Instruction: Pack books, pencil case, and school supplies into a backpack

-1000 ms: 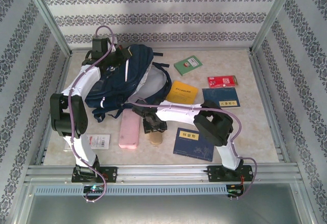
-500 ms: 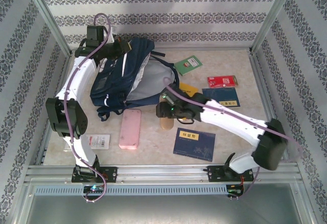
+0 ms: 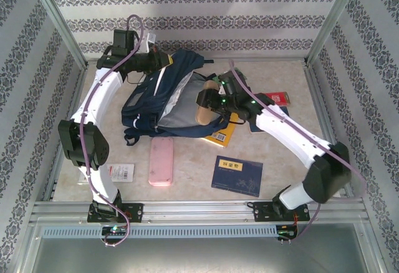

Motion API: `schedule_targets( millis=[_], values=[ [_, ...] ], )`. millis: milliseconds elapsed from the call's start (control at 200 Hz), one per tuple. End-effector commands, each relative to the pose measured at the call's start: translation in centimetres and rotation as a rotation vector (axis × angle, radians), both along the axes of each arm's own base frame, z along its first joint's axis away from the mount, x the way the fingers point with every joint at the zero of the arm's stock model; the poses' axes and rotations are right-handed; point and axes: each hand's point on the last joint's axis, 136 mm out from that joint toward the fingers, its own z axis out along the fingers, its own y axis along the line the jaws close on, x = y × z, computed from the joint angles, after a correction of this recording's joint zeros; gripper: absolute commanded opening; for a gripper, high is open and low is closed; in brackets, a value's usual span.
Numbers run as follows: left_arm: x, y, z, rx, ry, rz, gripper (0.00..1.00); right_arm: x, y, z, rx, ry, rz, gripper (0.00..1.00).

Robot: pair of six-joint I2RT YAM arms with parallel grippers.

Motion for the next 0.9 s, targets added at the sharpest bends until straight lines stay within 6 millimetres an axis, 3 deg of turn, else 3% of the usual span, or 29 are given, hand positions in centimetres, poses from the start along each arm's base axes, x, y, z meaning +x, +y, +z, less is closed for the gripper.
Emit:
schedule_targets(
  millis=[0, 85, 405, 525, 685, 744, 894],
  values=[
    [-2.2, -1.9, 8.0, -0.086, -0.227, -0.098, 0.0, 3.7, 3.6, 1.2, 0.161, -0.009, 0.024, 0.51],
    [-2.3, -2.3, 8.0, -0.091, -0.224, -0.11, 0.0, 5.8, 5.1, 0.5, 0.191, 0.01, 0.021, 0.51],
    [-1.4, -3.6, 9.3, -0.161, -0.241, -0.123, 0.0, 11.9, 10.0, -6.5, 0.269, 0.141, -0.123, 0.54],
    [-1.2, -4.3, 10.1, -0.184, -0.251, -0.139, 0.0, 13.8, 12.4, -6.7, 0.353, 0.082, -0.139, 0.64],
    [-0.9, -4.9, 9.9, -0.185, -0.24, -0.157, 0.0, 15.1, 16.2, -6.6, 0.342, 0.039, -0.077, 0.92],
    [-0.8, -4.8, 9.7, -0.166, -0.242, -0.154, 0.0, 15.0, 16.6, -6.7, 0.321, 0.037, -0.065, 0.98],
    [-0.3, -4.3, 8.8, -0.117, -0.235, -0.146, 0.0, 14.5, 15.8, -5.9, 0.296, -0.002, -0.042, 0.98]
  ],
)
